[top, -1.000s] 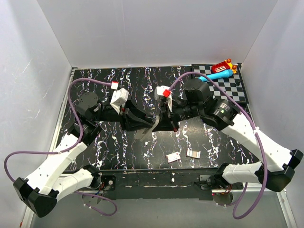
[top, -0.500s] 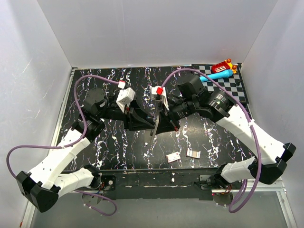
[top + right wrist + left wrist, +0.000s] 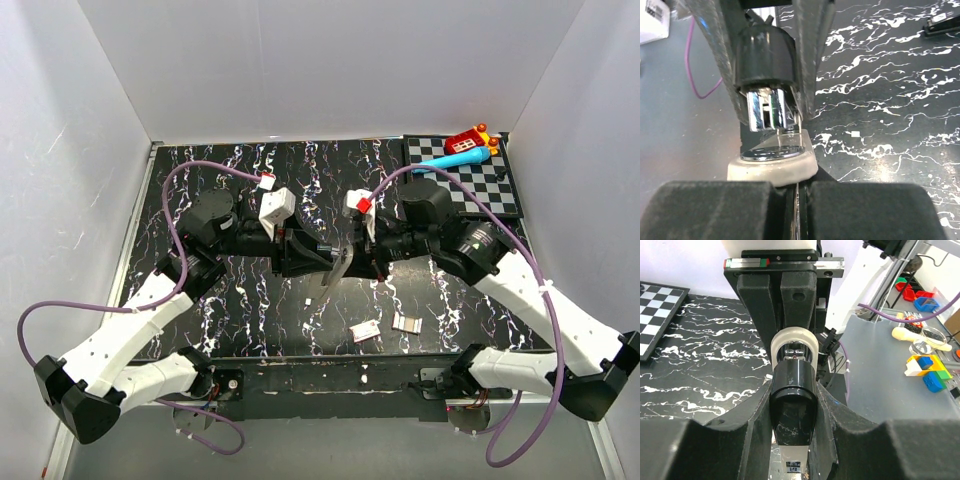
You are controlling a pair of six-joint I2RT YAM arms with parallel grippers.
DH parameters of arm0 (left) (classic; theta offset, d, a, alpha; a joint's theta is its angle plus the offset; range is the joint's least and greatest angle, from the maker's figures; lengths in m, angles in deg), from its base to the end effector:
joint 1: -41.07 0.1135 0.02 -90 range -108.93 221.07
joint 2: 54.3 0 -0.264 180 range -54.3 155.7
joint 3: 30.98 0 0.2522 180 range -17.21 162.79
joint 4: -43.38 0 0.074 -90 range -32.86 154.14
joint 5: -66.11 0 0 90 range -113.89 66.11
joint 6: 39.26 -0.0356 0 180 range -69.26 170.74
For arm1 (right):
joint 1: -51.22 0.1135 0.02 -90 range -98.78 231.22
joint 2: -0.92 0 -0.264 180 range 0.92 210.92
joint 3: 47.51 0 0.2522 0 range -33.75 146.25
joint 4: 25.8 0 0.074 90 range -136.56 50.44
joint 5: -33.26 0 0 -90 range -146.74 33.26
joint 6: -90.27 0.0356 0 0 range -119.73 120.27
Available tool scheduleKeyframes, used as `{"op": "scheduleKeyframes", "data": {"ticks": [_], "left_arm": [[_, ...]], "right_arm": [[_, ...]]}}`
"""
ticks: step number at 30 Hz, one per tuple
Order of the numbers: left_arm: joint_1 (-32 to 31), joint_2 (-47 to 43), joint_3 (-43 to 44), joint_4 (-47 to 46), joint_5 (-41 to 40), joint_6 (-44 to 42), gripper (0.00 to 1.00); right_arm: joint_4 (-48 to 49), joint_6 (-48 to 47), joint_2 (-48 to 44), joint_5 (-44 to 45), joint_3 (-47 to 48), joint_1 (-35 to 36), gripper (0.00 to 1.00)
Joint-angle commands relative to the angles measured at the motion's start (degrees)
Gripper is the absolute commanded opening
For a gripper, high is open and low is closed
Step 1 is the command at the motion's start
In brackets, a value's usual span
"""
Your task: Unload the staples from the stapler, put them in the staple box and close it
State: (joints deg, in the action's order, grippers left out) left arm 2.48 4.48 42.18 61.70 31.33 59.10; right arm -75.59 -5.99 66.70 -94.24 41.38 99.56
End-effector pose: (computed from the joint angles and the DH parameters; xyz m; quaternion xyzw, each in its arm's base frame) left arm 0.1549 -0.1610 0.3954 0.4742 0.5429 -0.5516 0.4197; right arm 0.1400 0.1900 0.4073 -0.5196 0.6388 0.4338 0.3657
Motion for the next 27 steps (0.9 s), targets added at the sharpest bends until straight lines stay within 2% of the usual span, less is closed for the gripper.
{"op": "scheduleKeyframes", "data": {"ticks": [1, 7, 10, 13, 19, 22, 27], "left_arm": [[-1.3, -1.2, 1.6, -0.8, -3.7, -0.9, 0.0], [-1.3, -0.7, 4.2, 2.6, -14.6, -2.0, 0.0], [-1.3, 0.5, 6.5, 5.9, -23.4, -3.0, 0.0], [-1.3, 2.8, 8.2, 7.5, -32.9, -3.3, 0.0], [-0.4, 9.9, 11.9, 9.6, -45.9, -5.3, 0.0], [1.3, 14.5, 14.6, 11.0, -49.1, -5.0, 0.0], [7.2, 21.8, 18.0, 11.3, -50.2, -4.1, 0.0]], "right_arm": [[13.5, 3.9, -3.9, 2.5, -5.5, -2.2, 0.01], [16.9, 9.7, -8.9, 11.5, -13.9, -4.9, 0.01], [17.3, 13.5, -10.7, 21.6, -17.6, -6.0, 0.01], [18.4, 17.0, -12.4, 26.6, -21.5, -7.2, 0.01], [19.6, 21.1, -13.7, 29.1, -25.1, -7.6, 0.01], [20.4, 22.5, -13.4, 27.6, -26.4, -7.6, 0.01], [23.0, 25.7, -13.3, 25.7, -29.7, -7.6, 0.01]]}}
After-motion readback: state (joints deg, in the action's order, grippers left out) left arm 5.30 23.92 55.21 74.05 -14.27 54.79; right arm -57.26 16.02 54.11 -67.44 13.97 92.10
